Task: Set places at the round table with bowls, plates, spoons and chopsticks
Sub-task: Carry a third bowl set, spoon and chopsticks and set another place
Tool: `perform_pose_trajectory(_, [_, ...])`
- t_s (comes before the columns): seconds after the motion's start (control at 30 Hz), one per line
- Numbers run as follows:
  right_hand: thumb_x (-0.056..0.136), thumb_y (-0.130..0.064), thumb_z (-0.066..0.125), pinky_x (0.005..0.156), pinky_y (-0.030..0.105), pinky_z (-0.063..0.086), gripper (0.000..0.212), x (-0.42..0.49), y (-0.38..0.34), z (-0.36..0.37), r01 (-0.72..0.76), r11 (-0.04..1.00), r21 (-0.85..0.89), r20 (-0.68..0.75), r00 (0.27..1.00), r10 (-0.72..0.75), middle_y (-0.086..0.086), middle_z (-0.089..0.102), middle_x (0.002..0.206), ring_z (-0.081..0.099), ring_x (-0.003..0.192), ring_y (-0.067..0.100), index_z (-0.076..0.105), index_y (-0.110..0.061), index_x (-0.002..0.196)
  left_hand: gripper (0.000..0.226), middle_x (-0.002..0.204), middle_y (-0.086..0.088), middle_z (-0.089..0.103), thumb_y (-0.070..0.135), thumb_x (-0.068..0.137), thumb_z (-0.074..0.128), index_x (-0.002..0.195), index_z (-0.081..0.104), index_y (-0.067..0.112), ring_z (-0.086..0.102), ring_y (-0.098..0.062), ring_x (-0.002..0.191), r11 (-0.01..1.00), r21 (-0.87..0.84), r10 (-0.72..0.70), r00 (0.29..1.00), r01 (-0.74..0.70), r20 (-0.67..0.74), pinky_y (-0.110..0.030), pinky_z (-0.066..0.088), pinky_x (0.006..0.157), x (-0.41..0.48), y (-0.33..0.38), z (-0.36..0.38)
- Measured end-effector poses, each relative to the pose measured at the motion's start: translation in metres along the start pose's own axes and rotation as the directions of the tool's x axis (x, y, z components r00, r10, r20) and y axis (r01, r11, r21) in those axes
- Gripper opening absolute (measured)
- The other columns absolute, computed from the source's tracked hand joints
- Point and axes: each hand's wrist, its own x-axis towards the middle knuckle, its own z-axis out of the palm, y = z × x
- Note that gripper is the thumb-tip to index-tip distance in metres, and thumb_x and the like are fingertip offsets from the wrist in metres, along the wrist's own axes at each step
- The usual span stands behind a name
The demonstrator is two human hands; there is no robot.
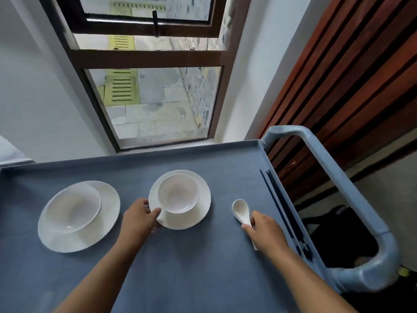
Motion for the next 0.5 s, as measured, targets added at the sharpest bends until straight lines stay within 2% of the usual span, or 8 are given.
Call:
perform_pose_trajectory(0.2, [0.093, -0.038, 0.057, 0.057, 0.033, 0.039, 0.027, 0.001, 0.007, 0.002, 0.001, 0.999, 0.037, -0.087, 0.996, 0.002, -0.004, 0.06, 0.072, 0.057, 0.07, 0.021, 0.049, -0.021, 0.073, 0.025, 0.087, -0.004, 0.071, 0.003, 0.086, 0.064, 0.104, 0.059, 0.019, 0.072, -0.016, 0.052, 0.999, -0.046, -0.027, 0.998, 0.024, -0.049, -0.027, 0.057, 0.047, 0.001, -0.004, 0.008])
perform_pose_trajectory(0.27, [0.094, -0.035, 0.057, 0.057, 0.032, 0.037, 0.027, 0.002, 0.01, 0.001, -0.032, 0.992, 0.121, -0.086, 0.995, 0.042, -0.005, 0.059, 0.069, 0.056, 0.068, 0.019, 0.05, -0.02, 0.072, 0.026, 0.091, -0.007, 0.069, -0.001, 0.086, 0.062, 0.104, 0.057, 0.017, 0.073, -0.021, 0.056, 0.993, -0.11, -0.04, 0.998, 0.035, -0.046, -0.034, 0.061, 0.051, 0.003, -0.006, 0.009])
perform_pose_trajectory(0.37, [0.095, -0.032, 0.055, 0.06, 0.036, 0.042, 0.027, 0.004, 0.017, -0.001, -0.083, 0.957, 0.278, -0.052, 0.994, 0.101, -0.003, 0.06, 0.069, 0.056, 0.068, 0.019, 0.05, -0.017, 0.074, 0.028, 0.098, -0.013, 0.065, -0.008, 0.087, 0.059, 0.106, 0.054, 0.011, 0.072, -0.031, 0.074, 0.979, -0.193, -0.072, 0.996, 0.062, -0.046, -0.046, 0.064, 0.06, 0.005, -0.008, 0.011])
perform_pose_trajectory(0.47, [0.099, -0.021, 0.049, 0.07, 0.04, 0.052, 0.017, 0.005, 0.024, -0.007, -0.121, 0.859, 0.497, -0.033, 0.987, 0.158, 0.002, 0.067, 0.077, 0.067, 0.073, 0.02, 0.049, -0.013, 0.084, 0.031, 0.099, -0.018, 0.064, -0.016, 0.088, 0.051, 0.11, 0.048, 0.006, 0.068, -0.031, 0.079, 0.944, -0.321, -0.091, 0.996, 0.08, -0.018, -0.034, 0.061, 0.047, 0.002, -0.008, 0.015])
perform_pose_trajectory(0.5, [0.099, -0.019, 0.047, 0.071, 0.04, 0.053, 0.014, 0.006, 0.028, -0.011, -0.134, 0.841, 0.523, -0.039, 0.983, 0.181, 0.003, 0.068, 0.08, 0.068, 0.074, 0.022, 0.047, -0.014, 0.087, 0.032, 0.097, -0.018, 0.064, -0.017, 0.089, 0.049, 0.111, 0.047, 0.006, 0.067, -0.03, 0.078, 0.929, -0.358, -0.094, 0.996, 0.088, -0.001, -0.031, 0.06, 0.046, 0.0, -0.007, 0.016])
